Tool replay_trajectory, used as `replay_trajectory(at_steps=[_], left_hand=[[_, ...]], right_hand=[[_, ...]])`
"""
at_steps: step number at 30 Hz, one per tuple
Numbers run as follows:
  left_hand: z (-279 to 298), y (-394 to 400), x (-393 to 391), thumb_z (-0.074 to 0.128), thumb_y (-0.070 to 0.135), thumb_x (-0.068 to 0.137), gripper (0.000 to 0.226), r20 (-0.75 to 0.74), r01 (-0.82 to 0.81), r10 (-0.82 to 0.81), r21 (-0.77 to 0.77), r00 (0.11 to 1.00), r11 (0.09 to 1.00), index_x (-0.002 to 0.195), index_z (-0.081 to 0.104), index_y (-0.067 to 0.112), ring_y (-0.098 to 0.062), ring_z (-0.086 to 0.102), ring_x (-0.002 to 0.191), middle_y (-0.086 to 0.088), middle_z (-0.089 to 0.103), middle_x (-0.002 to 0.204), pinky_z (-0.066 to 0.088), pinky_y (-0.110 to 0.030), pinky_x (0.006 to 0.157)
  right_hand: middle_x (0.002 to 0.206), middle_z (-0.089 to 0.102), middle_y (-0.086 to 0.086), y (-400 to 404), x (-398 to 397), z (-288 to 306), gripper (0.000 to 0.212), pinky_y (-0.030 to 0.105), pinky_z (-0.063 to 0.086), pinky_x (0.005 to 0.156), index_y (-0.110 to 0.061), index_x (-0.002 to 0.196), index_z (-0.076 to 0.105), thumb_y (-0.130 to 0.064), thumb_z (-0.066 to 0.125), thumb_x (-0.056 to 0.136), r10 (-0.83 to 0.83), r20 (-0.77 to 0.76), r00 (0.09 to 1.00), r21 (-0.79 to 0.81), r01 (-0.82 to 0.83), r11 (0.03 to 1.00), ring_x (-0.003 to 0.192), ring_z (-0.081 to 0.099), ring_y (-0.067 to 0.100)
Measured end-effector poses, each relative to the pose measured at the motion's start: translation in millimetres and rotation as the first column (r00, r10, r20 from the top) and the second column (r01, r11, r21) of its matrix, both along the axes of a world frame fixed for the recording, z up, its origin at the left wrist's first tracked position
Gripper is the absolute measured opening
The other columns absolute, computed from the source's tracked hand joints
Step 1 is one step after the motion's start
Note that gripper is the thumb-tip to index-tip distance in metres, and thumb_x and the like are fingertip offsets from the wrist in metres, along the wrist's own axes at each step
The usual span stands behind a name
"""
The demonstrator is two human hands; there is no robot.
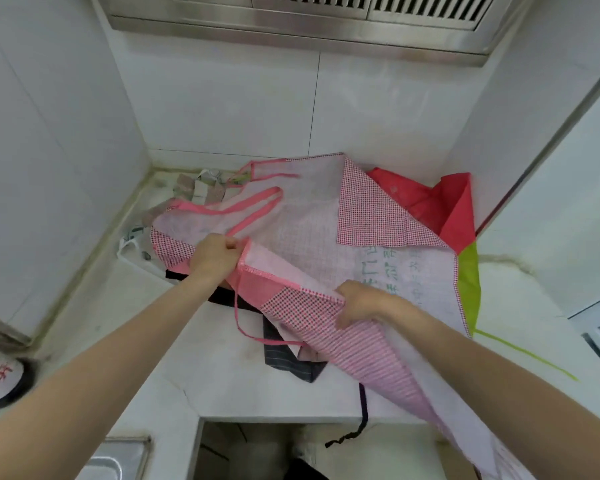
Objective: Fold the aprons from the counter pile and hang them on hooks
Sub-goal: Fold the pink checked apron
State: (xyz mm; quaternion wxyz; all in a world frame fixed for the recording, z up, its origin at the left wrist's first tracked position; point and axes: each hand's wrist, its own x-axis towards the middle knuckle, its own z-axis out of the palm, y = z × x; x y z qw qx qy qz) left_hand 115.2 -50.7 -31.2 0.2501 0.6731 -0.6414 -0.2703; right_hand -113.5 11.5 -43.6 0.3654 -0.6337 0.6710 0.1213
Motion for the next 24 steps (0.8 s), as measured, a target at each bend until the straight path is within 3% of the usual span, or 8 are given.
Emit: replay_trajectory(at_steps=[3,5,8,12,15,17,21,24], left_hand=[[-10.7,-4.2,4.8,0.048,0.029,0.097,0.035,0.181,0.024,-0.012,-0.065,0.983,0.998,0.104,0.071,0.003,-0.03,0.059,0.08,-0.02,0.064,0.087,0.041,-0.033,0.068],[-24.0,-10.0,8.2,0.052,0.028,0.095,0.036,0.221,-0.013,0.033,-0.092,0.975,0.996,0.095,0.071,-0.002,-0.031,0.057,0.079,-0.02,0.056,0.081,0.044,-0.038,0.068],[-42.7,-20.3,16.6,0.052,0.028,0.095,0.036,0.126,-0.007,-0.001,0.059,0.992,0.998,0.074,0.064,0.001,-0.032,0.057,0.078,-0.01,0.051,0.064,0.041,-0.034,0.061],[-54.2,-18.5,26.9,0.059,0.04,0.09,0.022,-0.055,0.091,-0.076,0.366,0.996,0.926,0.084,0.051,0.02,-0.016,0.047,0.059,0.003,0.045,0.069,0.039,-0.013,0.042],[-62.5,-17.3,38.3,0.068,0.027,0.085,0.036,-0.201,0.086,-0.001,0.414,0.98,0.906,0.063,0.042,0.015,-0.009,0.038,0.046,0.003,0.039,0.054,0.029,-0.01,0.034],[-63.2,-17.8,43.9,0.063,0.023,0.089,0.027,-0.278,0.019,0.1,0.397,0.955,0.917,0.068,0.052,0.011,-0.009,0.045,0.045,0.005,0.047,0.053,0.03,-0.012,0.033],[-61.2,-24.3,43.9,0.06,0.023,0.09,0.021,-0.29,-0.096,0.204,0.346,0.935,0.933,0.073,0.059,0.011,-0.014,0.048,0.057,-0.003,0.054,0.068,0.037,-0.014,0.037],[-60.7,-30.2,36.9,0.06,0.019,0.09,0.023,-0.279,-0.136,0.237,0.337,0.931,0.932,0.069,0.058,0.011,-0.018,0.048,0.06,-0.003,0.051,0.065,0.036,-0.022,0.049]], right_hand=[[0.109,0.061,0.01,-35.1,-31.2,15.8,0.044,0.023,0.047,0.066,0.0,0.121,0.057,-0.008,0.068,0.08,-0.004,-0.197,0.98,-0.067,-0.009,0.998,0.085,0.059,0.018],[0.112,0.059,0.01,-55.7,-40.3,17.7,0.039,0.023,0.047,0.068,-0.002,0.125,0.054,-0.005,0.057,0.086,-0.068,-0.29,0.955,-0.201,0.009,0.98,0.094,0.06,0.021],[0.124,0.057,0.008,-78.8,-33.5,-1.5,0.037,0.033,0.047,0.088,-0.008,0.128,0.051,-0.004,0.043,0.092,-0.129,-0.319,0.939,-0.318,0.022,0.948,0.112,0.056,0.025],[0.118,0.06,0.007,-87.9,-18.9,-46.1,0.03,0.043,0.038,0.104,-0.009,0.123,0.053,-0.008,0.047,0.094,-0.113,-0.427,0.897,-0.374,-0.061,0.925,0.113,0.055,0.026],[0.119,0.06,0.01,-91.0,-17.2,-66.6,0.03,0.046,0.031,0.106,-0.01,0.122,0.051,-0.011,0.051,0.092,-0.157,-0.448,0.88,-0.46,-0.076,0.885,0.118,0.049,0.031],[0.124,0.055,0.011,-90.6,-12.7,-71.8,0.038,0.045,0.031,0.101,-0.009,0.126,0.046,-0.01,0.053,0.089,-0.15,-0.458,0.876,-0.512,-0.121,0.851,0.121,0.044,0.032],[0.118,0.049,0.013,-77.2,-4.4,-78.5,0.032,0.038,0.038,0.09,-0.006,0.118,0.051,-0.024,0.054,0.092,0.037,-0.203,0.978,-0.641,-0.162,0.75,0.109,0.047,0.029],[0.103,0.059,0.008,-59.9,-0.7,-76.2,0.049,0.038,0.046,0.086,-0.007,0.105,0.061,-0.052,0.047,0.092,0.344,-0.021,0.939,-0.398,-0.323,0.859,0.096,0.055,0.024]])
